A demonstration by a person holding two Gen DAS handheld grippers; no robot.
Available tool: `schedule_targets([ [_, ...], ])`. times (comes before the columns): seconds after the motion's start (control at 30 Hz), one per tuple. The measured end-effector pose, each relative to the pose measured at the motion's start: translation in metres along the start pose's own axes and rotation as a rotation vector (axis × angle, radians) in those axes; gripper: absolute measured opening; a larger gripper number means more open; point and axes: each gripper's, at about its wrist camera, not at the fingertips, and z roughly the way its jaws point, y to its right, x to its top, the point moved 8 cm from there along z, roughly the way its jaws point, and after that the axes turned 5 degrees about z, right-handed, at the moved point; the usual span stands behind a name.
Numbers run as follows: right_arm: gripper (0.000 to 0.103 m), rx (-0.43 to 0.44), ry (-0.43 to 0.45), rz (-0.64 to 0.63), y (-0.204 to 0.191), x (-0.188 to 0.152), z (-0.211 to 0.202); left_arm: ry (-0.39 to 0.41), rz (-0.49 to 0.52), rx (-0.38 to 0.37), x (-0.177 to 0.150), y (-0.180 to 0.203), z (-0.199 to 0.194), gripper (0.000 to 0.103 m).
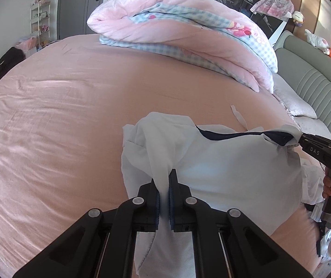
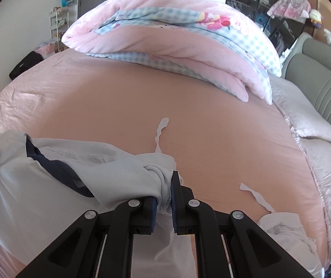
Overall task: Fold clothes
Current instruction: 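Lay the folded shirt down and open both grippers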
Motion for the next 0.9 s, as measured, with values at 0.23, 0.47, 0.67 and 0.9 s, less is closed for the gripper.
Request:
schedule_targets([
  [0.23, 0.008, 0.036, -0.027, 0.098, 0.011, 0.009, 0.016, 0.037, 0.007, 0.034, 0.016, -0.005, 0.001, 0.005],
  [0.47, 0.008, 0.031, -0.050, 0.113, 0.011, 0.011, 0.020, 0.046, -0.029, 0.046, 0.022, -0.010, 0.005, 0.005],
  [0.67, 0.021, 0.017, -0.126, 0.147, 0.017, 0.006, 0.031, 0.015, 0.013, 0.093, 0.020, -0.009, 0.007, 0.005],
  [0.9, 0.081, -0.013, -0.080, 0.145, 0.021, 0.009, 0.013, -0.030, 0.076, 0.103, 0.020, 0.002, 0.004, 0.091],
])
